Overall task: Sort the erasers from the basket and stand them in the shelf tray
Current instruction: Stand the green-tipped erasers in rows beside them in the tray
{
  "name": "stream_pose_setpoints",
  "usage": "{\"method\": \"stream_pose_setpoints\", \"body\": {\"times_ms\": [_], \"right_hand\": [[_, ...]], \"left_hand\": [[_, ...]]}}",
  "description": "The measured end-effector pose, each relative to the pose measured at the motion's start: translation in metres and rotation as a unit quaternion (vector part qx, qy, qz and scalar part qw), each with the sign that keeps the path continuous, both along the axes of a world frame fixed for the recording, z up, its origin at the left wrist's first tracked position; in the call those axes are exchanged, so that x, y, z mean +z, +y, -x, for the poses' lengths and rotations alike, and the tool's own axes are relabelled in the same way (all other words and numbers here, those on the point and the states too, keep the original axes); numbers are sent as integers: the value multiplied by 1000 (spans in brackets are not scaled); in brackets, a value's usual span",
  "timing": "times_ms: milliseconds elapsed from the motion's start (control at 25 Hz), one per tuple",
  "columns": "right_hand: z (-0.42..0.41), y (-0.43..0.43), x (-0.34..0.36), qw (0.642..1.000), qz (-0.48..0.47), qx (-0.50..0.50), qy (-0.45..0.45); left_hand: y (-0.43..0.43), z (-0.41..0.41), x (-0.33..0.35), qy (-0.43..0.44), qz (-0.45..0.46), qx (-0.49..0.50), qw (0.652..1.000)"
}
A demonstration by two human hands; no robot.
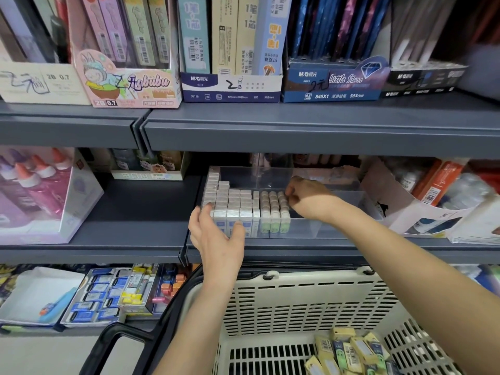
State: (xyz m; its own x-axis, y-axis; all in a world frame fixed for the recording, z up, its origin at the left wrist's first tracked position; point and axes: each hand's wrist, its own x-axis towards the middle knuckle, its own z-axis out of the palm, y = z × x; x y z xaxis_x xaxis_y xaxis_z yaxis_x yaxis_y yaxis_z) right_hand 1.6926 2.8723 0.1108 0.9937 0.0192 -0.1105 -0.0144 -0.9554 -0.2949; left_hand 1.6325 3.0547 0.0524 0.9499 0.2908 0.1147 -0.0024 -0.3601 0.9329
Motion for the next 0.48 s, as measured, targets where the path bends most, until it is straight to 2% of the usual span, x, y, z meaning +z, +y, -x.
{"method": "stream_pose_setpoints", "body": {"times_ms": [200,360,480], "right_hand": [[13,-5,11,1000,-21,8,-15],[56,-16,18,988,-118,20,-99],[116,-31,10,973,-192,15,-127]], "left_hand": [[1,2,0,3,-2,-11,1000],[-4,18,1,15,-11,-30,999],[-16,52,0,-41,-40,-69,996]]}}
